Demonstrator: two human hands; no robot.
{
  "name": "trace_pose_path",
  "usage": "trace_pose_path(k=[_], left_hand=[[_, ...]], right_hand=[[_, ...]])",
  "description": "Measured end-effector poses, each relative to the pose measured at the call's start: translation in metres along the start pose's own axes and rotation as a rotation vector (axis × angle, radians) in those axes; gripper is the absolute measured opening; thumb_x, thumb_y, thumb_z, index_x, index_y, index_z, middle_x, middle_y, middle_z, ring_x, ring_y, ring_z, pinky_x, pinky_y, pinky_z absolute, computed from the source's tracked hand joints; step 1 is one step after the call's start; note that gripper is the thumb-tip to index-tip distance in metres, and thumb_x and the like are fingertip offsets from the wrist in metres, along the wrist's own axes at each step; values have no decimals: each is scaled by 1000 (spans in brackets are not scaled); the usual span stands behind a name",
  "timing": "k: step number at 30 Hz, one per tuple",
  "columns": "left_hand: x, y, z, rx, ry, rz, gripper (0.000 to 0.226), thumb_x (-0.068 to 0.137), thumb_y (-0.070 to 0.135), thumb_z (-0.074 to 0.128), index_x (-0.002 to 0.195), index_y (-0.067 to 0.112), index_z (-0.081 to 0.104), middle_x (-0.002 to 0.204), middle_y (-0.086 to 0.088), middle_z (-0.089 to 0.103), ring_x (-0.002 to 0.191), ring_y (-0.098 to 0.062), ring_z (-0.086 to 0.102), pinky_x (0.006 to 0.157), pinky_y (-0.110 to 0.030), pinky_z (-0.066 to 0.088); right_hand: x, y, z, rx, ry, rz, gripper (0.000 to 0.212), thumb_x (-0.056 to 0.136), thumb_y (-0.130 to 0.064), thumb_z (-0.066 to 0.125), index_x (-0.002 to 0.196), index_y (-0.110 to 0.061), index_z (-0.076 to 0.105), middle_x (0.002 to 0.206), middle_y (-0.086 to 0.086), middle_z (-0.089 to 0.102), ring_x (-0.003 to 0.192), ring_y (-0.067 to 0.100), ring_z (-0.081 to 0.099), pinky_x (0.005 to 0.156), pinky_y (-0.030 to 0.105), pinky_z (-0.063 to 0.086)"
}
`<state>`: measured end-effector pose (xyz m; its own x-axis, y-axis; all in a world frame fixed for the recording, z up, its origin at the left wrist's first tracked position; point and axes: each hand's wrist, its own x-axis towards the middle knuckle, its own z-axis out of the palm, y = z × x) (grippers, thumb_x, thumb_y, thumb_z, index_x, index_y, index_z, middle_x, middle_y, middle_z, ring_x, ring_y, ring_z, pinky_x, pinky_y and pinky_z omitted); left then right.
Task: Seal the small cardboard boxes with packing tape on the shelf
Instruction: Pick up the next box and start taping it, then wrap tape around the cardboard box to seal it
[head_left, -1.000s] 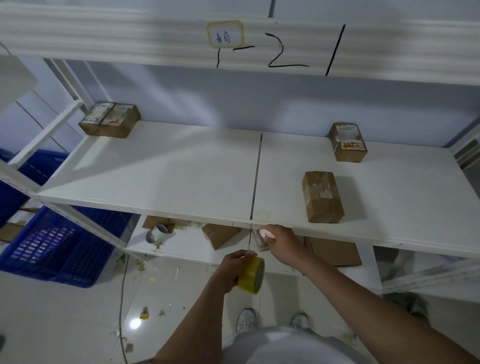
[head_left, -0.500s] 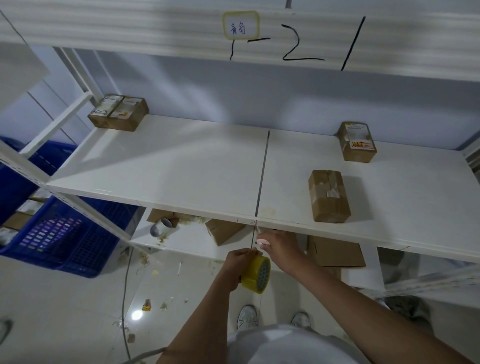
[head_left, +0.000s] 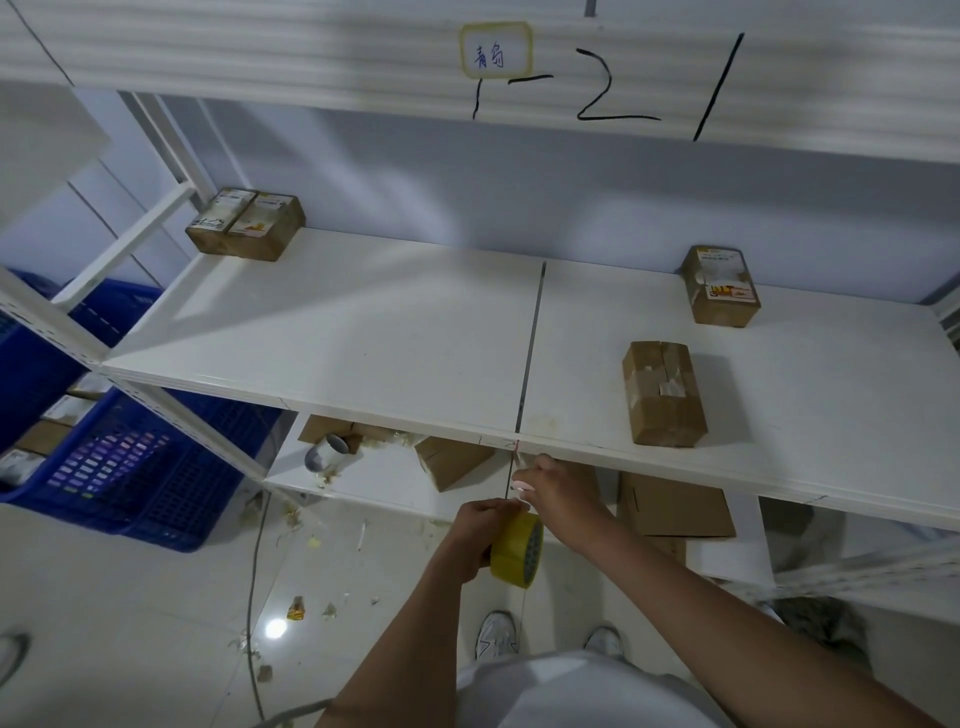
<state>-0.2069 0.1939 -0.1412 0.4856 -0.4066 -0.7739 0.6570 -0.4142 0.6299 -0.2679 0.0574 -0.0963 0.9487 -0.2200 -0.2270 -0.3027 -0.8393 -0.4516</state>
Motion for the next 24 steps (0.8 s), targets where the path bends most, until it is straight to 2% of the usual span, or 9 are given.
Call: trace_pose_path(k=[3,7,10,13,16,19,21,22,24], left_hand=[[1,1,0,10,8,-4,26,85,38,75,102,19,75,108,-14,71,98,-33,70,88,-52,58],[1,1,1,3,19,-13,24,86,36,74,102,18,75,110,-16,70,99,-34,69,88,-51,58],[0,2,2,-7,18,-25,15,89,33,71,94,20,78,110,-16,69,99,-35,69,88,-52,58],[1,4,2,-6,16,-29,14,90,31,71,93,19,78,111,-17,68,100,-36,68,89,-50,58],[2,4,3,-3,14,-36,20,86,32,75,98,17,76,111,-16,68,100,-35,67,88,-50,58],[2,4,4,16,23,-36,27,82,37,77,101,18,76,112,-15,67,101,-35,67,88,-50,58],[4,3,3,5,19,-35,42,73,41,81,106,16,74,113,-15,67,101,-35,67,88,-52,58],[4,3,2,0,14,-30,42,74,41,81,107,16,74,114,-15,67,102,-35,66,88,-53,58],[3,3,1,-1,10,-24,33,80,38,78,105,16,75,114,-15,66,102,-35,65,88,-52,58]], right_hand=[[0,0,0,-57,7,-15,28,101,-20,56,128,-22,65,122,3,57,110,22,58,82,23,43],[1,5,2,-77,-63,-26,29,99,-14,56,126,-19,64,120,5,56,108,22,60,90,31,53],[-1,11,2,-123,-109,-48,19,98,-22,52,114,-23,62,113,4,58,103,21,60,93,43,54],[-3,19,1,-260,-66,-195,18,95,-35,48,102,-25,61,106,3,61,99,21,61,91,47,52],[-6,23,0,-193,-47,-180,21,92,-44,48,94,-27,59,98,-2,63,96,17,63,89,45,53],[-10,19,-5,-119,-28,-140,17,94,-35,49,96,-23,62,101,1,62,100,24,62,83,41,49],[-13,21,-4,-79,-31,-89,12,96,-30,52,97,-20,59,100,-2,59,100,19,60,78,38,44],[-13,24,-3,-19,-40,-51,7,98,-23,54,101,-22,60,103,-4,56,102,15,58,81,34,45],[-13,31,-2,4,-33,-39,22,100,-11,56,118,-20,65,113,-1,52,107,15,56,83,24,45]])
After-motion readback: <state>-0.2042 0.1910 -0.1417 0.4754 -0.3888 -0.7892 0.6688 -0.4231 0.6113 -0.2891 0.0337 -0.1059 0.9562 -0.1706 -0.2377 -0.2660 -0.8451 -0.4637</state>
